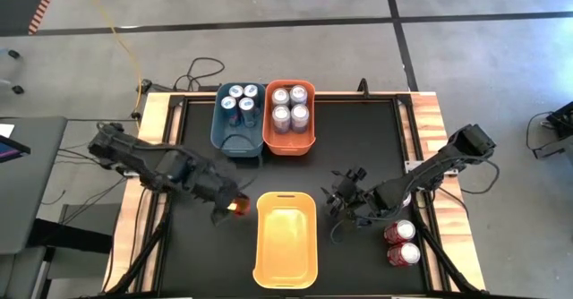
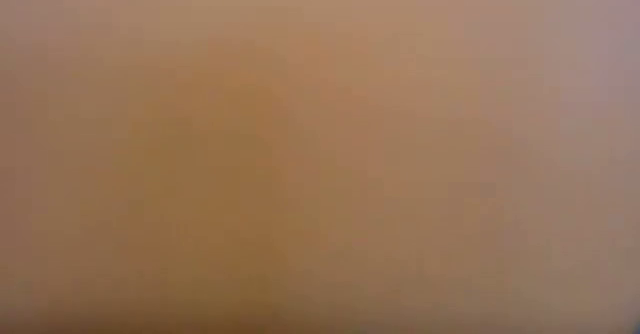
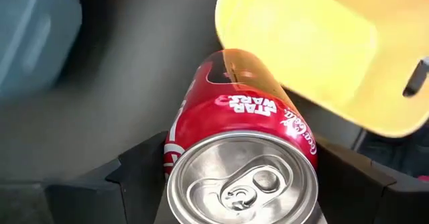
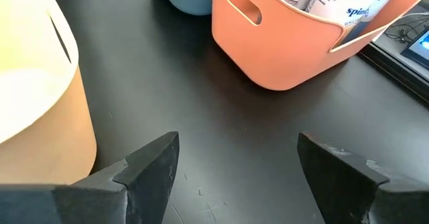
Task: Sort soda cans
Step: Put the red soda can into the yellow bin
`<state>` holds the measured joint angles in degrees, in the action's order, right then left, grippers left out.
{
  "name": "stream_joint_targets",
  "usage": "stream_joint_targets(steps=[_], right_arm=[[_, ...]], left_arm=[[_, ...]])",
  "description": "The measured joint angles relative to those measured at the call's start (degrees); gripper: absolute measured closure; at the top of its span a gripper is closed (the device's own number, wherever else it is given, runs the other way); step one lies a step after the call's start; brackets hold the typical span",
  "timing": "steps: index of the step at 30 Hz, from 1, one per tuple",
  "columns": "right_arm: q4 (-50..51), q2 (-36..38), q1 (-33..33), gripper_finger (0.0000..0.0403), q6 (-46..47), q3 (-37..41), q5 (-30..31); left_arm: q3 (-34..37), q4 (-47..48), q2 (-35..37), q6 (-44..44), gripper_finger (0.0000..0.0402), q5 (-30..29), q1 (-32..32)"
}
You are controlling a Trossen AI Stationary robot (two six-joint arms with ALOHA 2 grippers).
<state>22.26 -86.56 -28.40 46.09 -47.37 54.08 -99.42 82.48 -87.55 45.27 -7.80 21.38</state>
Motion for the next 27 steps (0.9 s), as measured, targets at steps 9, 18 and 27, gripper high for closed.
stream_joint_targets(steps=[9,18,27], right_arm=[[1.8,0.02,0.04,0.0083,0.21,0.0,-2.27],[12.59,0.02,-0.41,0.0083,8.46,0.0,-6.48],[13.51,0.02,-1.62,0.0083,9.42,0.02,-6.71]], left_arm=[[-13.77,-2.69,-16.58,-25.77,0.0102,0.11,-3.44],[-22.95,-1.12,-29.3,-39.07,0.0102,1.12,-3.4],[-22.92,4.23,-35.56,-43.28,0.0097,-1.67,-3.79]])
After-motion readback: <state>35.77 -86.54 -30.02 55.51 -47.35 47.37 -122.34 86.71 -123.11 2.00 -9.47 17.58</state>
